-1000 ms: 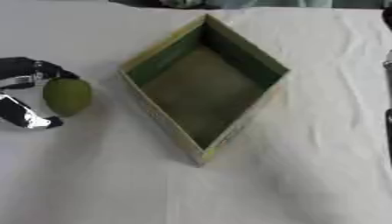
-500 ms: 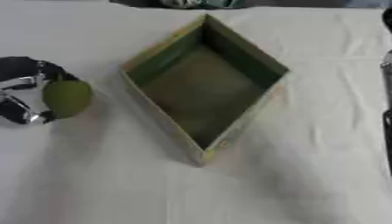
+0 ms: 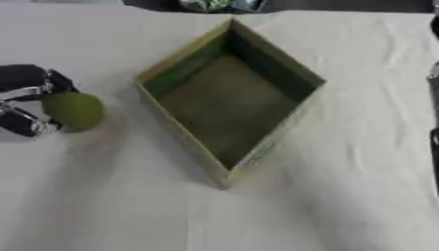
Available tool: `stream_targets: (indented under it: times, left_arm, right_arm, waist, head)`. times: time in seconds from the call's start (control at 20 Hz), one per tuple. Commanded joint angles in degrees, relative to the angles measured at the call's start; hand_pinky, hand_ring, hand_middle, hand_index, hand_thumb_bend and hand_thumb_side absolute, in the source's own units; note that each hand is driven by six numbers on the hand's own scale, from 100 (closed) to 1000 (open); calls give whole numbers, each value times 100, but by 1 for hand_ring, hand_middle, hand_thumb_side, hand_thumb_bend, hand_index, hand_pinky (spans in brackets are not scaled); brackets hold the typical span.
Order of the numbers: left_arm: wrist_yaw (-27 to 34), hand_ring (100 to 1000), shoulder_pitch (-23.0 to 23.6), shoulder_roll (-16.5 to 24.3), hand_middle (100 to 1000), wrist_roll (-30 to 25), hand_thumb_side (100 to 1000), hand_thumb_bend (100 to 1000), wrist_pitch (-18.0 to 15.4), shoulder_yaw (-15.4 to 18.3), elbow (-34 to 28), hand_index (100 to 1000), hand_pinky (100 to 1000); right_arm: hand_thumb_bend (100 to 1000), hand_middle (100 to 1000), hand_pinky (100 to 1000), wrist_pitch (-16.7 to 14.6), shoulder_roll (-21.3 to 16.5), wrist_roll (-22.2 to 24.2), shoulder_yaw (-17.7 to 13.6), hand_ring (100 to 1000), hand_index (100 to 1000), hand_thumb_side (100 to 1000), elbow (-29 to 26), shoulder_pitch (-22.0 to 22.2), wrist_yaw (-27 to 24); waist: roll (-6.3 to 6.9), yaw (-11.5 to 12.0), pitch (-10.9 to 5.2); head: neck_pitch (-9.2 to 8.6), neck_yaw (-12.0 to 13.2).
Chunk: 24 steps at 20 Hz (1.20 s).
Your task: Pick up objects on the table and place them in the box.
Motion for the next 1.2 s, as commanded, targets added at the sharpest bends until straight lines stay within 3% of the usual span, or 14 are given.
stream_targets:
  times: [0.05,0.15,0.45,0.75,1.05,1.2]
  left_arm:
    - [-120,609,-106,105,578,225,100,221,32,100,-260,751,438]
    - [-158,576,-101,114,552,417,100,223,67,150,-413,723,375]
    - [-243,545,-118,178,518,976,100,267,85,312,-1028,694,313]
    - [-505,529,-243,196,504,1535,100,295,160,402,-1508,686,282]
    - [-768,530,-445,94,505,2086,100,410,123,300,-1702,686,295]
    - [-938,528,-589,-71,503,2340,100,434,94,242,-1716,683,294]
  right_arm:
    - [100,557,807,-9,-63,39,-8,606,773,470,-93,-32,-75]
    - [100,556,807,-7,-60,51,-9,606,773,470,-93,-22,-92]
    - [100,555,806,-19,-74,48,-32,605,773,470,-93,-7,-138]
    - [100,556,802,-48,-124,-4,-89,606,772,440,-93,-28,-130]
    - [100,558,796,-86,-185,-82,-145,606,771,398,-93,-81,-100]
    - [100,561,791,-134,-254,-136,-187,608,770,316,-93,-159,-64]
  waist:
    - [3,3,-141]
    - [-1,3,-147]
    - [-10,11,-168]
    - [-15,6,-195]
    - [-17,-26,-222]
    - [-25,-73,-239]
  head:
    - [-50,2]
    - [-47,-6]
    - [-33,-24]
    - [-9,-11]
    - [-8,23]
    - [3,75]
